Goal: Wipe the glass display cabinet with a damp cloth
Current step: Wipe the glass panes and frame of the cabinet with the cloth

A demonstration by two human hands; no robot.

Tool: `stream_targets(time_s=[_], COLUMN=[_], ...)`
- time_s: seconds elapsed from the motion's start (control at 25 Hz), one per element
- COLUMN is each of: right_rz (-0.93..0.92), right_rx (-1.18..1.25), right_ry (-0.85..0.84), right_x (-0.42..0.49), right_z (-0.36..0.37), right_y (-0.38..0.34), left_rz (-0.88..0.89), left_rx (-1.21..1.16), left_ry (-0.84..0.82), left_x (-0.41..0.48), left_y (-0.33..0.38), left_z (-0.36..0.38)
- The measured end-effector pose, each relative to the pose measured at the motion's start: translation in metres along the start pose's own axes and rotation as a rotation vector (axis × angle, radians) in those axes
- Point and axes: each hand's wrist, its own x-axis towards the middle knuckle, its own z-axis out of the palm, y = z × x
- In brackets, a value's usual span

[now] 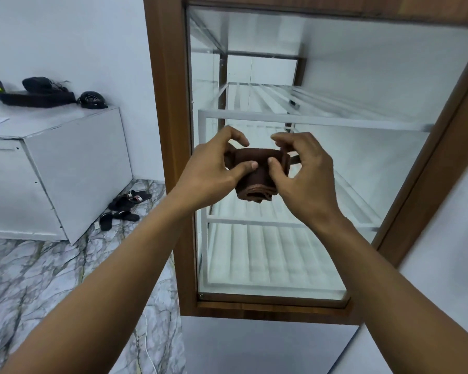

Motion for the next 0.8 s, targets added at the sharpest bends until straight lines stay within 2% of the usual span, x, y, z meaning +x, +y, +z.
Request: stream_targets(time_s=[0.08,0.24,0.48,0.56,0.72,0.8], right_rz=[-0.168,-0.377,-0.414,-0.441,-0.416,-0.422], right_rx=[-0.065,-0.226,-0.511,-0.583,-0.731,-0.760], right_ry=[0.073,-0.004,0.117,0.143,0.182,0.218], right_x=[0.007,0.026,0.073,0.081,0.099,0.105], right_z=[0.010,0.028,0.048,0.051,0.057,0.059], right_y=[-0.003,-0.005,0.009,0.011,0.011,0.009], left_rz=[0.011,0.009,0.025,0.076,0.251,0.373], left_rx=[-0.040,-0.120,-0.082,0.001,0.206,0.300], left_ry=[0.063,0.100,-0.045,-0.036,0.303,0.419], left_x=[0.014,0.041,0.064,0.066,0.065,0.069], left_y=[0.009,0.027,0.040,0.037,0.021,0.007], left_z=[0.001,-0.005,-0.020,-0.027,-0.040,-0.046])
